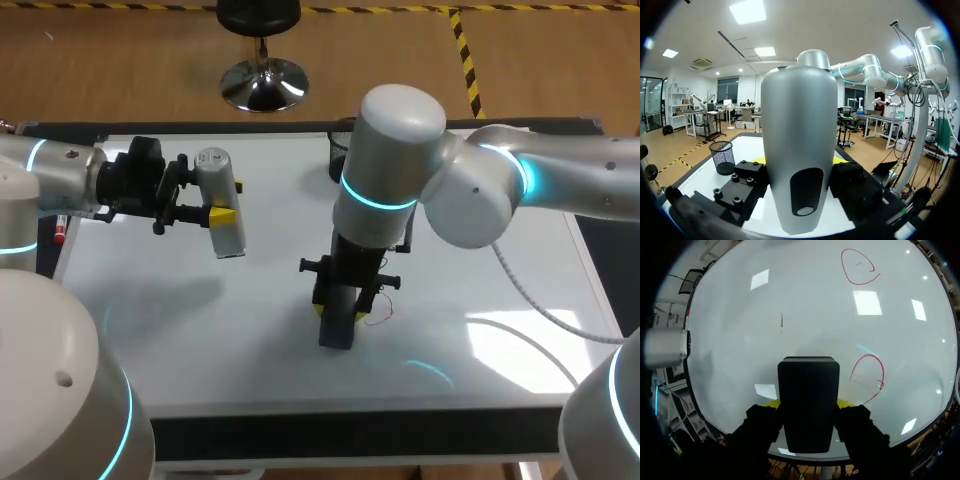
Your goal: Pick up the inspection probe, press it on each red-marked spot on the whiteboard one by one, put down the probe, pick up the eraser, and wipe off all the red marks.
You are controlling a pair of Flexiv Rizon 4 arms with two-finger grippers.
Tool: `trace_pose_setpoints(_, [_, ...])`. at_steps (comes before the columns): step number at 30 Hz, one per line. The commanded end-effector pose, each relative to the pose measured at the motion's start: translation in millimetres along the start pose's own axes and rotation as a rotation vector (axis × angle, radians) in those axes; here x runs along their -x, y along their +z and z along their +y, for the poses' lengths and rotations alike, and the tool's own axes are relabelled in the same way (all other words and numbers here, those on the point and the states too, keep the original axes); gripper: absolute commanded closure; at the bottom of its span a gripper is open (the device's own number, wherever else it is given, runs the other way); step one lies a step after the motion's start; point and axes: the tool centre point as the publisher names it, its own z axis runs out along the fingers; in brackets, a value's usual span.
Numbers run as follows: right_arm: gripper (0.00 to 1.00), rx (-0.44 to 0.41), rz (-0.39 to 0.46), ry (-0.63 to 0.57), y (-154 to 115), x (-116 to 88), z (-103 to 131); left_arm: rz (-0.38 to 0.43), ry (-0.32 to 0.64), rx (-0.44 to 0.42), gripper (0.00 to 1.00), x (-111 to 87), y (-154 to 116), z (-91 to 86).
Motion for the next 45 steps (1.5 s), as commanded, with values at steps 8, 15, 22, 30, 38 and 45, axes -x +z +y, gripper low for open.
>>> trace_pose_setpoints(8, [1.0,-0.041,0.044,0.038,20.0,42.7,6.7,0.001,0.002,0.0,1.0,-0.1,-0.5,-0.8])
trace_pose_setpoints(15, [1.0,-0.075,0.047,0.063,20.7,55.4,6.2,0.001,0.002,0.0,1.0,-0.1,-0.5,-0.8])
trace_pose_setpoints(22, [1.0,-0.098,0.053,0.095,19.3,70.4,0.9,0.001,0.002,0.0,1.0,-0.1,-0.5,-0.8])
trace_pose_setpoints(30, [1.0,-0.115,0.048,0.146,17.4,88.2,-7.6,0.001,0.002,0.0,1.0,-0.1,-0.5,-0.8])
trace_pose_setpoints(38, [1.0,-0.121,0.025,0.198,4.3,105.5,-13.4,0.001,0.002,0.0,1.0,-0.1,-0.5,-0.8])
trace_pose_setpoints(45, [1.0,-0.106,-0.034,0.19,-24.6,105.8,-6.4,0.001,0.002,0.0,1.0,-0.1,-0.5,-0.8])
